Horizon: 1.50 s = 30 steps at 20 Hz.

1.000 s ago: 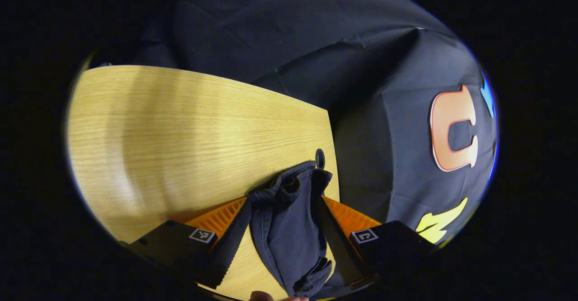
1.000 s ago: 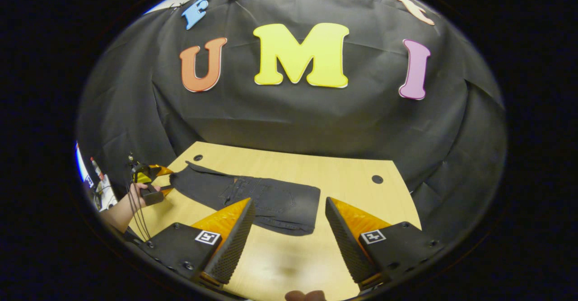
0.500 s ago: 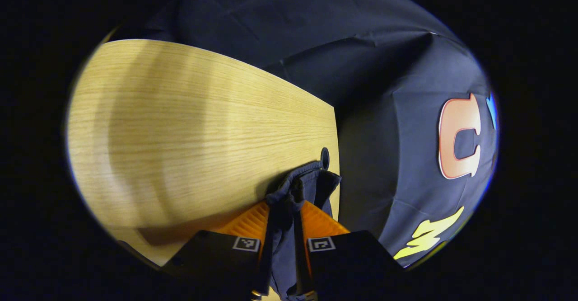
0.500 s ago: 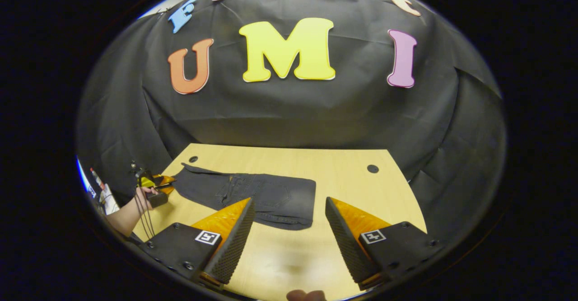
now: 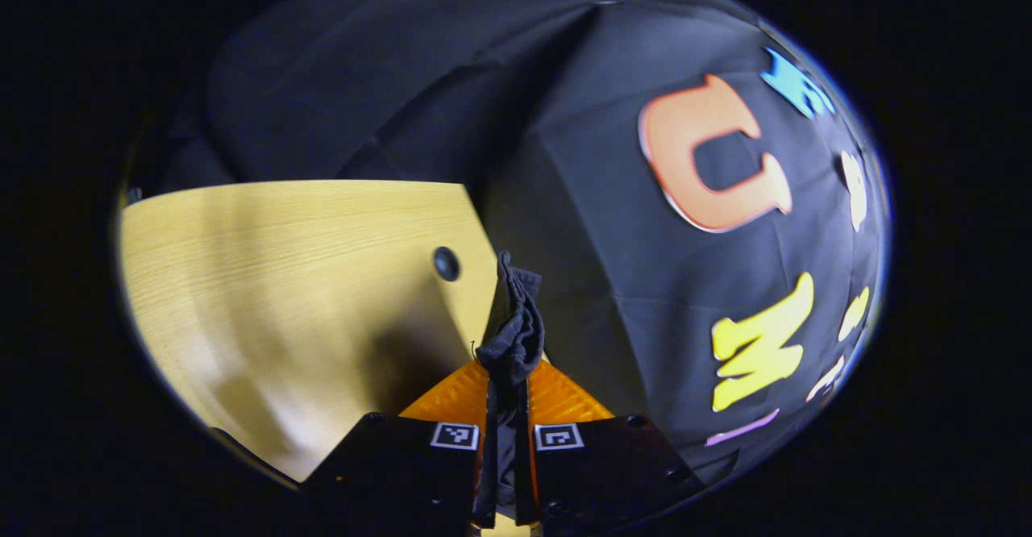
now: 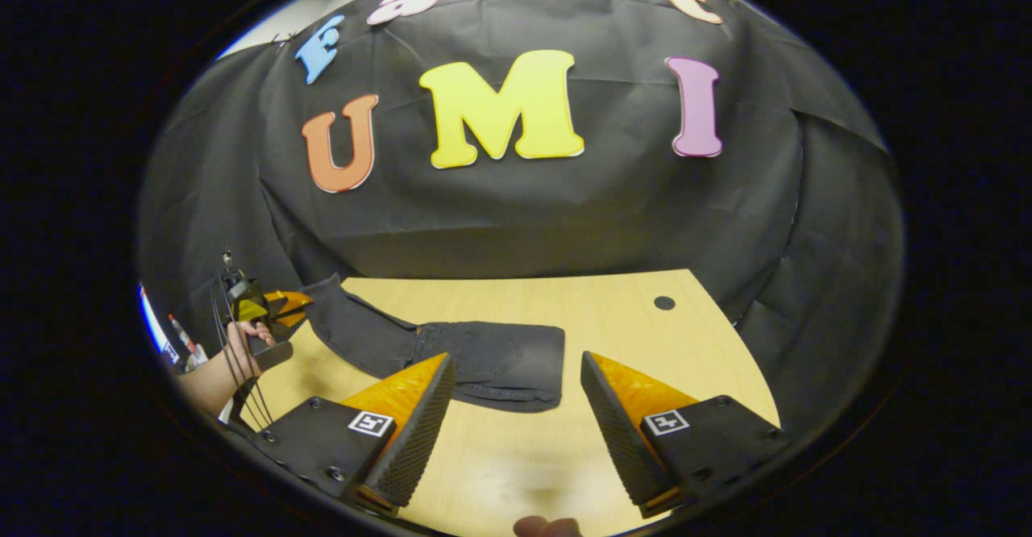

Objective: Grasp the waist and the cuffs of the jeans and fold them to make the two legs overlap; first hold the waist and fold one-third of the jeans toward the cuffs, then hold the cuffs and fold the remaining one-third in the same direction to finish folding.

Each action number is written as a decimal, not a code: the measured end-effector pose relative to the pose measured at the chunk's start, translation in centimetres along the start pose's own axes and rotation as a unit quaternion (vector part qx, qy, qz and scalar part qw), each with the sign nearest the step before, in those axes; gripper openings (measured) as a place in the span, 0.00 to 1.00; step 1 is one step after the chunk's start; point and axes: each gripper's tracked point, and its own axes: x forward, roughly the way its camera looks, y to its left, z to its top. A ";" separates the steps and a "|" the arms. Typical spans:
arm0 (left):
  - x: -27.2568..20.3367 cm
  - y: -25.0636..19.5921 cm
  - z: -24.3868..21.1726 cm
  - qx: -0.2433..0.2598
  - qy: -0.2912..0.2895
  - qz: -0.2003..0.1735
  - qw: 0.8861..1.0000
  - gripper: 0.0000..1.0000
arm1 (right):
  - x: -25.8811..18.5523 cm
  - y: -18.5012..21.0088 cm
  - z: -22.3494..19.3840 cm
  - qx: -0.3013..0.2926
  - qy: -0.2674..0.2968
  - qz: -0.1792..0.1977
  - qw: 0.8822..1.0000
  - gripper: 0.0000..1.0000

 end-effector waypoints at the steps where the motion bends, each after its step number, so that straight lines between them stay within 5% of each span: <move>1: -0.4 -2.5 -0.7 0.020 -0.001 -0.014 1.000 0.12 | -0.1 -0.3 -0.1 0.010 -0.005 -0.002 1.000 0.94; 9: -1.4 -14.6 -16.0 0.186 0.074 -0.090 0.976 0.11 | -3.3 -5.6 0.1 0.075 -0.035 -0.059 0.995 0.94; 15: 1.1 -12.8 -28.5 0.280 0.127 -0.071 0.949 0.16 | -6.1 -12.0 -3.3 0.091 -0.018 -0.112 0.989 0.94; 20: 2.1 -9.7 -34.3 0.349 0.154 -0.051 0.923 0.23 | -6.2 -14.1 -5.0 0.086 0.008 -0.123 0.989 0.94; 26: 3.5 -7.4 -37.9 0.321 0.171 -0.013 0.932 0.49 | -4.5 -13.7 -5.2 0.075 0.025 -0.102 0.992 0.96; 27: 3.6 -7.6 -38.0 0.329 0.170 -0.014 0.929 0.55 | -4.3 -13.5 -5.1 0.071 0.025 -0.097 0.992 0.94; 28: 3.5 -7.7 -38.0 0.341 0.168 -0.015 0.925 0.73 | -4.0 -13.1 -4.9 0.068 0.026 -0.092 0.993 0.94; 30: 3.0 -7.9 -38.2 0.361 0.166 -0.015 0.917 0.80 | -3.1 -12.4 -4.6 0.062 0.028 -0.085 0.994 0.94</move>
